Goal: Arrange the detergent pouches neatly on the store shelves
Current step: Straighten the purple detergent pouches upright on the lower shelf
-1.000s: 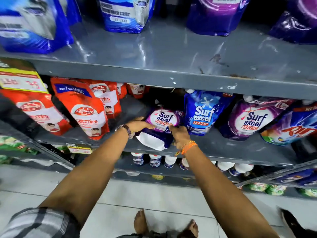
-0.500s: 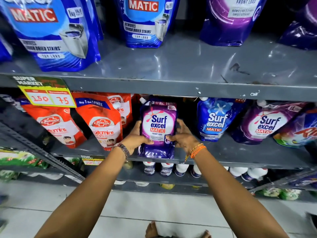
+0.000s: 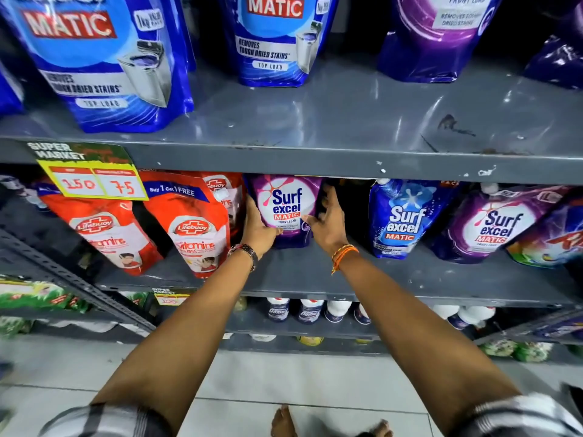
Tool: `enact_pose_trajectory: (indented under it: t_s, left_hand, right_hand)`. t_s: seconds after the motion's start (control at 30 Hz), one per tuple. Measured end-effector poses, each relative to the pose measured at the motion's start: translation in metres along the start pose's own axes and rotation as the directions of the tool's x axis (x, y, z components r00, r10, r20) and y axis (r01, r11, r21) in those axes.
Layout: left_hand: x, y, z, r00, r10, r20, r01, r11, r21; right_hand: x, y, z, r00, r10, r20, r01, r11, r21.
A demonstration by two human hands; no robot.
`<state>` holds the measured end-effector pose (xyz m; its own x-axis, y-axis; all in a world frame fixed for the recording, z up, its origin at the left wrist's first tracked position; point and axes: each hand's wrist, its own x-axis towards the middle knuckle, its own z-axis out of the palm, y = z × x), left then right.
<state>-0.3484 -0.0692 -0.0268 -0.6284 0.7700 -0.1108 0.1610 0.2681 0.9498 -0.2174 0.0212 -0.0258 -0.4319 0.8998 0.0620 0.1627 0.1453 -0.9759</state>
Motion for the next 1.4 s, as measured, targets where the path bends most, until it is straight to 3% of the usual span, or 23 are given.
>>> enact_pose_trajectory:
  t_s: [0.33, 0.43, 0.6, 0.7, 0.8, 0.9, 0.97, 1.07, 1.17, 1.23, 1.4]
  left_hand:
    - [0.01, -0.02, 0.0, 0.999, 0.034, 0.015, -0.036, 0.988, 0.149]
    - [0.002, -0.026, 0.002, 0.998, 0.054, -0.01, -0.052, 0.987, 0.149]
    - [-0.043, -0.023, 0.017, 0.978, 0.09, -0.186, -0.086, 0.996, 0.031]
    - [-0.078, -0.026, 0.037, 0.961, 0.007, -0.276, -0.009, 1.0, -0.006]
    - [-0.108, -0.019, 0.077, 0.989, -0.032, -0.147, 0.02, 0.997, -0.08]
    - [-0.124, -0.003, 0.127, 0.995, -0.013, 0.102, 0.021, 0.997, -0.073]
    - [-0.13, 0.011, 0.165, 0.964, 0.005, 0.266, 0.011, 0.998, -0.058]
    - [-0.127, 0.025, 0.226, 0.898, 0.015, 0.439, -0.015, 1.0, -0.003]
    - [-0.115, 0.034, 0.285, 0.861, 0.006, 0.509, -0.115, 0.976, 0.183]
    - [-0.105, 0.046, 0.316, 0.885, 0.003, 0.465, -0.158, 0.942, 0.295]
    - [-0.083, 0.062, 0.363, 0.955, 0.032, 0.296, -0.124, 0.947, 0.297]
  right_hand:
    - [-0.003, 0.004, 0.0, 0.999, 0.05, 0.012, -0.051, 0.996, 0.072]
    - [-0.01, 0.002, -0.007, 0.99, 0.125, 0.063, -0.135, 0.973, 0.188]
    - [-0.042, 0.015, -0.054, 0.973, 0.204, 0.111, -0.231, 0.901, 0.367]
    - [-0.068, 0.041, -0.112, 0.959, 0.283, -0.013, -0.232, 0.809, 0.54]
    - [-0.088, 0.067, -0.185, 0.902, 0.33, -0.278, -0.13, 0.823, 0.554]
    - [-0.102, 0.085, -0.249, 0.802, 0.316, -0.506, -0.162, 0.932, 0.325]
    - [-0.101, 0.091, -0.282, 0.775, 0.305, -0.553, -0.189, 0.947, 0.258]
    - [-0.086, 0.091, -0.315, 0.804, 0.323, -0.499, -0.175, 0.931, 0.321]
    - [-0.068, 0.087, -0.336, 0.887, 0.257, -0.385, -0.185, 0.959, 0.213]
    - [-0.054, 0.087, -0.351, 0.925, 0.242, -0.294, -0.188, 0.961, 0.201]
    - [-0.03, 0.102, -0.382, 0.946, 0.298, -0.129, -0.286, 0.953, 0.1]
